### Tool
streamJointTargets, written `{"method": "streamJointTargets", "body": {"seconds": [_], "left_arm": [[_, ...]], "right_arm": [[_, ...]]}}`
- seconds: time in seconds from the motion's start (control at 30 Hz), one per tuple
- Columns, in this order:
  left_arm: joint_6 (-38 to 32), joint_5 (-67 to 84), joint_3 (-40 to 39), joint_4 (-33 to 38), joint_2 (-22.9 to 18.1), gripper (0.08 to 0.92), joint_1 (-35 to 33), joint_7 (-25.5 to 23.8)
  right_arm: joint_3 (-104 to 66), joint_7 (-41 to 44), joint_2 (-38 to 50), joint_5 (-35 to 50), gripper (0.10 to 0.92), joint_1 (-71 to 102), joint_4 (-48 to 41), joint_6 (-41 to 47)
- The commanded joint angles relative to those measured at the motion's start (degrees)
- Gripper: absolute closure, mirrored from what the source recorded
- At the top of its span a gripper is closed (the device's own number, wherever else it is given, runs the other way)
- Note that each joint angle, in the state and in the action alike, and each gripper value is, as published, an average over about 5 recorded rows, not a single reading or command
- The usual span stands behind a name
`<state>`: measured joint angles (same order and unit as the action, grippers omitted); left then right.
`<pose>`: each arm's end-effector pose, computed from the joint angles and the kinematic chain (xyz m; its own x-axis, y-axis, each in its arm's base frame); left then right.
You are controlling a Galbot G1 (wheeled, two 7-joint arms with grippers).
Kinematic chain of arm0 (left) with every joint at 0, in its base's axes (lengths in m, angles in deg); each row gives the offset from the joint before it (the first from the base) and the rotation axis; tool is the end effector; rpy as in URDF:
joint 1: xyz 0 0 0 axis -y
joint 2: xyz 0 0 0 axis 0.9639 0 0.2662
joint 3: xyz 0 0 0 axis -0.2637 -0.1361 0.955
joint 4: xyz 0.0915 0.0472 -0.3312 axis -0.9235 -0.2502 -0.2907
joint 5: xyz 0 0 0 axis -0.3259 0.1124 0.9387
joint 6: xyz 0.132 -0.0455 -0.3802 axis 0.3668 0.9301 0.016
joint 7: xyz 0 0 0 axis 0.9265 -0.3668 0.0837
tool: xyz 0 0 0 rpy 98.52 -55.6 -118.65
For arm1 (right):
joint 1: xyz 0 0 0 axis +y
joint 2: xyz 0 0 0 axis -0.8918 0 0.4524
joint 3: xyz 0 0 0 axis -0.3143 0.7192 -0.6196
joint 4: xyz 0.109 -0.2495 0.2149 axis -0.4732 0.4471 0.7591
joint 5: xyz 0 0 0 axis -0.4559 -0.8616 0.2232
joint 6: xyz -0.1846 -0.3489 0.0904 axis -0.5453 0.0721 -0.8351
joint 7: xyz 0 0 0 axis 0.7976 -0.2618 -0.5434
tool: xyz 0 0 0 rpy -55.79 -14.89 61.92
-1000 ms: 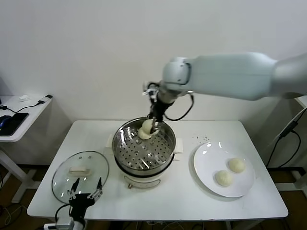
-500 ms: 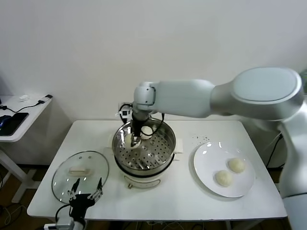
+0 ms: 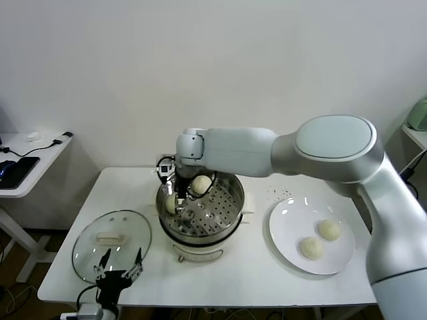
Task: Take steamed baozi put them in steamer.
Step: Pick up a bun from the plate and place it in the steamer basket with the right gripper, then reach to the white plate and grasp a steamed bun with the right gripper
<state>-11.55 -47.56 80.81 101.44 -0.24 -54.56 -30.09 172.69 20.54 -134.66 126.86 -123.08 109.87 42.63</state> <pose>0.1784 0.0564 -0.3541 -0.9573 -0.0821 0.2772 -0.0699 0.9961 0.0538 0.5761 0.2945 -0.1241 -0.0978 -0.2767 0.9560 -0.9747 -0.1674 -0.1481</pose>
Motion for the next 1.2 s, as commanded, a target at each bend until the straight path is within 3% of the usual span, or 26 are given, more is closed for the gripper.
{"method": "streamJointTargets", "body": {"seconds": [0.03, 0.33, 0.67, 0.9, 1.2], "left_arm": [[-0.02, -0.09, -0.1, 0.33, -0.25, 0.177, -0.11, 0.02], [0.05, -0.16, -0.23, 0.55, -0.25, 0.177, 0.03, -0.05], [-0.01, -0.16, -0.1, -0.11, -0.04, 0.177, 0.45, -0.05], [-0.08, -0.28, 0.13, -0.16, -0.29, 0.177, 0.03, 0.03], [-0.38, -0.81, 0.38, 0.09, -0.74, 0.177, -0.86, 0.1]], "right_arm": [[1.34, 5.1, 7.57, -1.37, 0.203, -7.64, 6.77, -3.58], [8.4, 15.23, 31.55, -6.04, 0.203, -22.42, 18.69, -10.94], [19.67, 15.24, 53.83, -22.1, 0.203, -22.94, 29.73, -14.06], [14.71, 12.43, 59.42, -28.33, 0.203, -9.94, 31.4, -11.69], [4.68, 8.2, 58.88, -33.61, 0.203, 5.31, 27.01, -8.59]]}}
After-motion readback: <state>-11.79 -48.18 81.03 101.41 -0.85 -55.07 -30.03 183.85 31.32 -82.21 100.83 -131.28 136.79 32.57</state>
